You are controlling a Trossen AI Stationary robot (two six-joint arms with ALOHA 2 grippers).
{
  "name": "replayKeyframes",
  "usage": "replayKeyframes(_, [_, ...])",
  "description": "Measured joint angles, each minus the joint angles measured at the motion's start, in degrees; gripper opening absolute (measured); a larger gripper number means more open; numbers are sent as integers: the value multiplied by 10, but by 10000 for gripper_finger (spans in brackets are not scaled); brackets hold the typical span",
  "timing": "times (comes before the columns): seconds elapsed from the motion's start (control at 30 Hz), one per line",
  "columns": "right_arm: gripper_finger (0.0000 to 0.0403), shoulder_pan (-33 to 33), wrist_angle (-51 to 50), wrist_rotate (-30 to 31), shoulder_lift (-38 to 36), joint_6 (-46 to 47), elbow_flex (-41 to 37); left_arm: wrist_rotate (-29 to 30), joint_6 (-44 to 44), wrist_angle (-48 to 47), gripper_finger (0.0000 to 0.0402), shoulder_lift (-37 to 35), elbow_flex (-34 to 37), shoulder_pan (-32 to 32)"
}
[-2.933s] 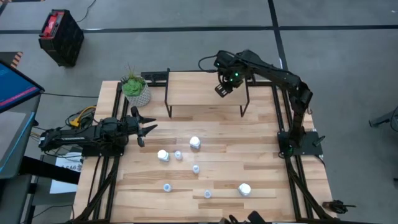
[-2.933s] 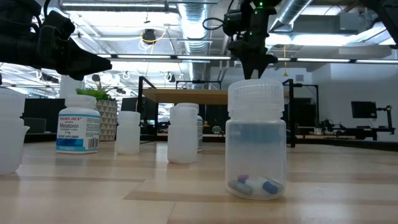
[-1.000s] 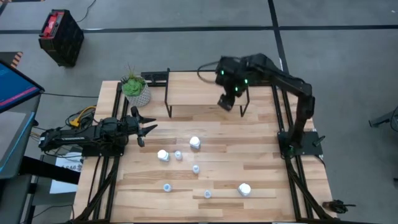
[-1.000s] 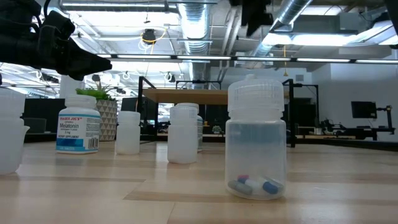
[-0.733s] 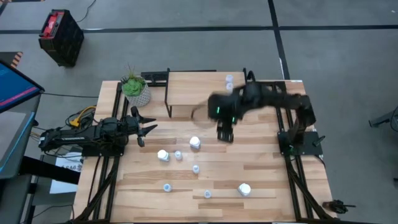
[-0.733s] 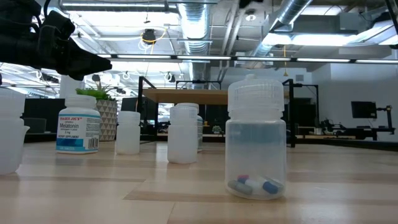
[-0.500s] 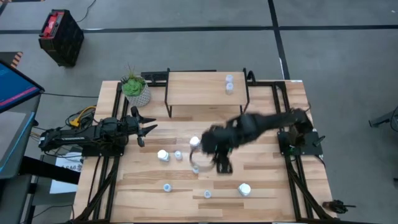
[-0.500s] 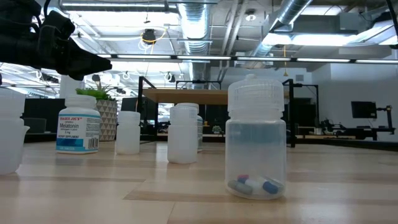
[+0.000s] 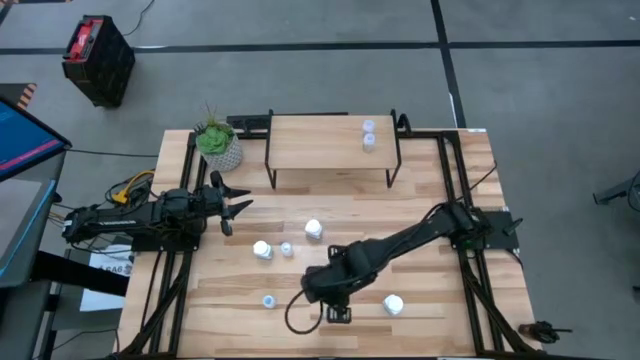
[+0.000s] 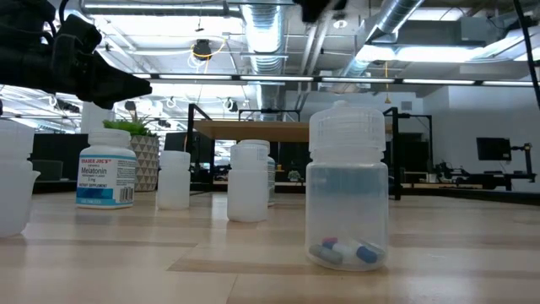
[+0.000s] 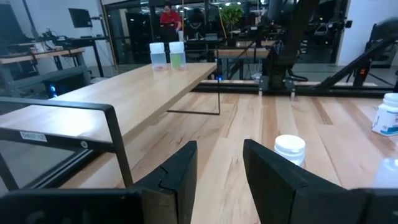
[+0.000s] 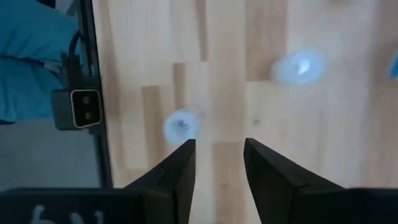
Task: Pick and place medicine bottles onto shelf by color
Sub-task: Put the transparent pill bottle aligned with the other transparent pill bottle on the shelf
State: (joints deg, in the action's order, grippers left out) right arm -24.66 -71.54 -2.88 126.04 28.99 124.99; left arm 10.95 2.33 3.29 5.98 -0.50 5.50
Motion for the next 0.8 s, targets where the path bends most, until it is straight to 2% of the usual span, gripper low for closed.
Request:
replayKeyframes(0.27, [141,-56,6,3,19,152,0,-1,0,-1,121,0,0,0])
replayKeyframes(0.33, [139,-72,10,22,18,178,0,-1,0,-1,121,0,0,0])
replayKeyframes(0.6, [142,-101,36,76,18,210,0,-1,0,-1,121,0,0,0])
replayKeyframes(0.8, [180,-80,27,82,18,218,0,-1,0,-1,121,0,0,0])
